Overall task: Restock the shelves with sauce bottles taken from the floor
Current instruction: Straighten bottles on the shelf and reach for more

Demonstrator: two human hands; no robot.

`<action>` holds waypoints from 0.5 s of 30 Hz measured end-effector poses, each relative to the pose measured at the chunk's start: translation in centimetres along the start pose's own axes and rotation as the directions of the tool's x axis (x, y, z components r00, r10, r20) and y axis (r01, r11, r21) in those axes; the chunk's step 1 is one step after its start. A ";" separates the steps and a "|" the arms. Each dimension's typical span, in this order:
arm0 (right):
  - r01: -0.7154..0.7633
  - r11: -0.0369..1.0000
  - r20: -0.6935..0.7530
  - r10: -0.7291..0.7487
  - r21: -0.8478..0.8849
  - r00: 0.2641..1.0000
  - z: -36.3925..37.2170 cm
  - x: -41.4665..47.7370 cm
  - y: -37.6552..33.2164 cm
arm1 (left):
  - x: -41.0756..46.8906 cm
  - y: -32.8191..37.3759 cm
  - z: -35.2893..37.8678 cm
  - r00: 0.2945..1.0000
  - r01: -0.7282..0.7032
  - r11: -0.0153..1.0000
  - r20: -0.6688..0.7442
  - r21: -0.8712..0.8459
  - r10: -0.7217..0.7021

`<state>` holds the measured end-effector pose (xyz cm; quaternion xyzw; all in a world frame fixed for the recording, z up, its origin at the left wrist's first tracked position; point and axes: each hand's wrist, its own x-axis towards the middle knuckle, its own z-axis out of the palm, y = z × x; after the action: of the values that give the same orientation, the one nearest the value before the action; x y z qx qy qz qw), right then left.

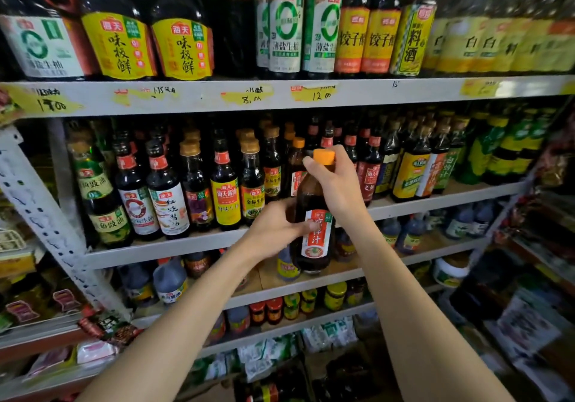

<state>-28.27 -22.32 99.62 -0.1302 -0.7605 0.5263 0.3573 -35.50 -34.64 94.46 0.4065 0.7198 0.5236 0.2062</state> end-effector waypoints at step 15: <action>-0.265 0.888 -0.032 0.273 -0.375 0.961 -8.0 7.2 14.8 | 17.5 -9.3 4.1 0.867 0.261 0.964 -0.453 0.054 -0.210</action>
<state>-30.57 -6.41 90.87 -0.2947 -0.8254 0.4168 0.2413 -46.18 -19.38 86.68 0.1967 0.8205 0.5314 0.0759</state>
